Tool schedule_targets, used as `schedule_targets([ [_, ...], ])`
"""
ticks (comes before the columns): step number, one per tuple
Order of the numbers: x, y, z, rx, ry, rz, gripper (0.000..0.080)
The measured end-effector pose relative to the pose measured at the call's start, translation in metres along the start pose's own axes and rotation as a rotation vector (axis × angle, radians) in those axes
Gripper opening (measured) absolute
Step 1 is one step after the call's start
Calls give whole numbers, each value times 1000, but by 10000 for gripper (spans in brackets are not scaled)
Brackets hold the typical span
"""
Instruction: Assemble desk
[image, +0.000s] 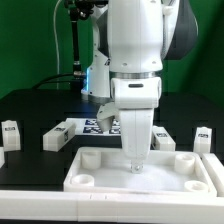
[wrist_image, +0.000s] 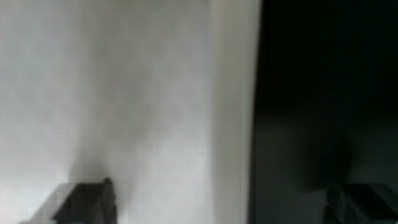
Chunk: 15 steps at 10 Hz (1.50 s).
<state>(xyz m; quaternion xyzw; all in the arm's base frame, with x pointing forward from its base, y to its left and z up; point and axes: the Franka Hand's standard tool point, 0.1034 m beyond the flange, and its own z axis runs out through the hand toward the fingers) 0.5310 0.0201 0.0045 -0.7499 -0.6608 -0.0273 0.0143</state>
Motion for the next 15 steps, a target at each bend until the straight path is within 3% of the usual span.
schedule_targets([
  [1, 4, 0, -2, -1, 0, 16, 630],
  [5, 18, -4, -48, -63, 3, 258, 649],
  [7, 39, -15, -66, -87, 15, 417, 649],
  [9, 62, -18, -65, -103, 36, 495, 649],
  [12, 61, -18, -64, -99, 37, 541, 649],
  [15, 58, -22, -62, -83, 56, 803, 649],
])
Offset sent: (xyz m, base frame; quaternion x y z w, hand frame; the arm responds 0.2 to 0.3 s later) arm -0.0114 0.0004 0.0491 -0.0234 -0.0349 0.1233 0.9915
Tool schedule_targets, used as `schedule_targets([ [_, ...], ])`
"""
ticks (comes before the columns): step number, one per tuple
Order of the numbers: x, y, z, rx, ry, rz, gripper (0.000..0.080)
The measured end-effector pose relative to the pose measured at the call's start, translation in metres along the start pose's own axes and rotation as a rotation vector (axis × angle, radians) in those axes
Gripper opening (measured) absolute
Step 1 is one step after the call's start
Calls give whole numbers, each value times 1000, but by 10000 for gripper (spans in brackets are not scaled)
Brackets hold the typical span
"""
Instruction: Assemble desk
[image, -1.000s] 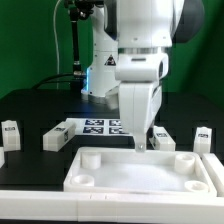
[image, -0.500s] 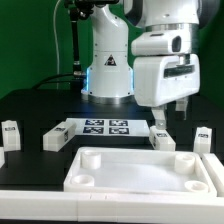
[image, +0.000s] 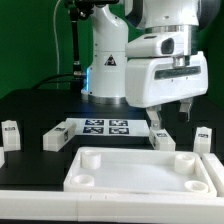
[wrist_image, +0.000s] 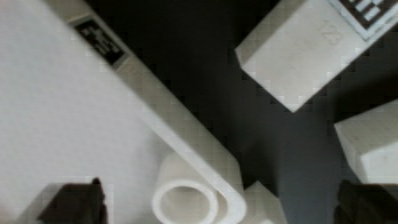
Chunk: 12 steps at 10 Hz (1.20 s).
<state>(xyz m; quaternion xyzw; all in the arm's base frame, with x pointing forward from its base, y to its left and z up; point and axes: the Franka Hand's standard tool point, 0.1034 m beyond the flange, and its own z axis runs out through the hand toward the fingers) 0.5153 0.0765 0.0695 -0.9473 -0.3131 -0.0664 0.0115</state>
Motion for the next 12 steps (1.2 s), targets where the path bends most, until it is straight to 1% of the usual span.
schedule_targets([
  [1, 0, -4, 0, 10, 2, 185, 649],
  [2, 4, -13, 1, 21, -5, 361, 649],
  [3, 8, -21, 3, 44, -26, 554, 649],
  [4, 13, -28, 6, 49, -31, 637, 649],
  [8, 14, -32, 7, 67, -37, 906, 649],
  [10, 16, -42, 13, 92, -56, 1126, 649],
  [11, 19, -49, 13, 93, -59, 1139, 649],
  [12, 19, -48, 14, 94, -62, 1136, 649],
])
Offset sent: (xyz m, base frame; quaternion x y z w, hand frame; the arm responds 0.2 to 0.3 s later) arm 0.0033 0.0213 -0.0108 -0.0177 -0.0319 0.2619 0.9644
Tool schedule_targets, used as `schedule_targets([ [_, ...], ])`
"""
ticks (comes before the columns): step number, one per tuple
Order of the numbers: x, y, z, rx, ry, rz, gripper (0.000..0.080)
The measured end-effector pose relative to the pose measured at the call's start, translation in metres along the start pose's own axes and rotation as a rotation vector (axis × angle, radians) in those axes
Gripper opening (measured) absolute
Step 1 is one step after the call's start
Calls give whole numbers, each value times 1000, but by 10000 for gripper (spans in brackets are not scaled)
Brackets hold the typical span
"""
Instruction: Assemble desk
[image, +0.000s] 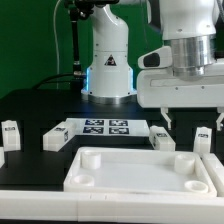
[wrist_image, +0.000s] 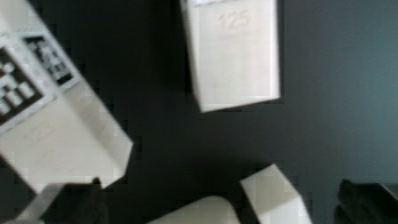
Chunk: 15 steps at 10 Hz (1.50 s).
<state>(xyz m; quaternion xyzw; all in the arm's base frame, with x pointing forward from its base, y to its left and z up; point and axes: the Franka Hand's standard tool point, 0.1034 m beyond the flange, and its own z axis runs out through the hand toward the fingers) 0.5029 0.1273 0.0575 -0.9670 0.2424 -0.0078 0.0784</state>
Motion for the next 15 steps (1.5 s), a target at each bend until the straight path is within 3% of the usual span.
schedule_targets([
  [2, -1, 1, 0, -4, -13, -10, 649],
  [3, -8, 0, 3, -26, -73, -89, 649],
  [5, -2, -10, 1, -48, -232, -175, 649],
  [8, -7, 1, 3, -91, -428, -156, 649],
  [12, -9, -7, 11, -141, -716, -154, 649],
  [15, -12, 1, 16, -177, -912, -147, 649],
])
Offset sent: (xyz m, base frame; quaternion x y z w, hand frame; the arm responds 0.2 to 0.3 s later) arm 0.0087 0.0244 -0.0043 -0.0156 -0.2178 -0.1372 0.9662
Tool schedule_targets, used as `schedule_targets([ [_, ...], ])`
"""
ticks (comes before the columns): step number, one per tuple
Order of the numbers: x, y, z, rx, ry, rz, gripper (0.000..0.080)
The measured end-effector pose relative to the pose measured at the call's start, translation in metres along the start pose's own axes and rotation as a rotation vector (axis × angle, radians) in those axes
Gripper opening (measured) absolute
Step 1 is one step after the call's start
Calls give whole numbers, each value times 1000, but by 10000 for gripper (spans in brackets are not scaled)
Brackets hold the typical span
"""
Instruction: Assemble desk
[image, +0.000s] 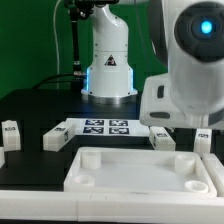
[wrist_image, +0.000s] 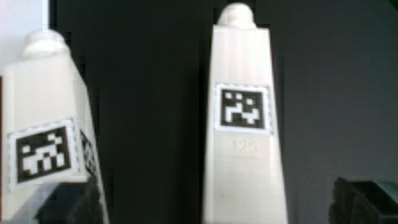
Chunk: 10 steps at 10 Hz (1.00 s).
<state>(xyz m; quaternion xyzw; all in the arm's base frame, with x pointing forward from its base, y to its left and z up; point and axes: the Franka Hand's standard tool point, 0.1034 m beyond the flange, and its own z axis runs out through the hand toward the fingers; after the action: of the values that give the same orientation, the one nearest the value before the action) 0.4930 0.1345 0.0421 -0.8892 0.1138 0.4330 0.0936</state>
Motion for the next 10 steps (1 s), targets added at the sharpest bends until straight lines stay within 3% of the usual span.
schedule_targets([
  [10, 18, -19, 26, -24, 6, 24, 649],
])
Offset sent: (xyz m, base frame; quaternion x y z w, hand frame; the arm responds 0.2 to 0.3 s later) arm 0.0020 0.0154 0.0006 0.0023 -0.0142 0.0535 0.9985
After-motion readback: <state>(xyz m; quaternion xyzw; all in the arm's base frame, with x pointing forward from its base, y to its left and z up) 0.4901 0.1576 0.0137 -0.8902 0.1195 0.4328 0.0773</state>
